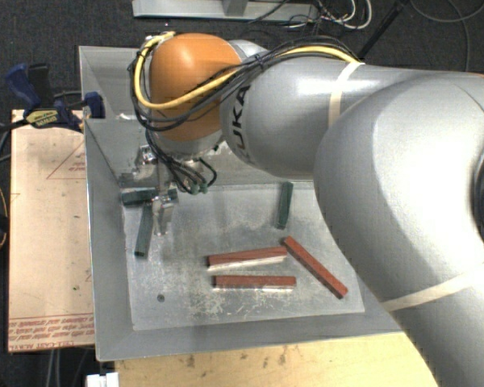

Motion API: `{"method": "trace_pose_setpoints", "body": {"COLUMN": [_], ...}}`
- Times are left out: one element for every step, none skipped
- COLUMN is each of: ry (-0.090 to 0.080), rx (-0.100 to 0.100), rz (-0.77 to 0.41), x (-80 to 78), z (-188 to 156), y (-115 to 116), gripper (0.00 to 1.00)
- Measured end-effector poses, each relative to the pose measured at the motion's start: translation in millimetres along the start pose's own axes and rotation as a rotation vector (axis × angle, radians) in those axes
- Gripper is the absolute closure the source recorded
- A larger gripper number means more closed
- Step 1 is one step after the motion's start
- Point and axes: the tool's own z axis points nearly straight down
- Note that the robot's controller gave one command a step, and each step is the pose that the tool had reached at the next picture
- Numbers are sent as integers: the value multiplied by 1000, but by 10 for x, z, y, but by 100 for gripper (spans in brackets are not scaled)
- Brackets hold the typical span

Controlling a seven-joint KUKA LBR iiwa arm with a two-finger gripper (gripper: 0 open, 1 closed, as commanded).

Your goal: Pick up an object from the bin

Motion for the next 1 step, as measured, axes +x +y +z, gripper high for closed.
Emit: {"method": "trace_pose_setpoints", "body": {"ry": [-2], "rx": [0], "rz": [-351], "x": [65], "z": [88], "y": [-159], "gripper": [0]}}
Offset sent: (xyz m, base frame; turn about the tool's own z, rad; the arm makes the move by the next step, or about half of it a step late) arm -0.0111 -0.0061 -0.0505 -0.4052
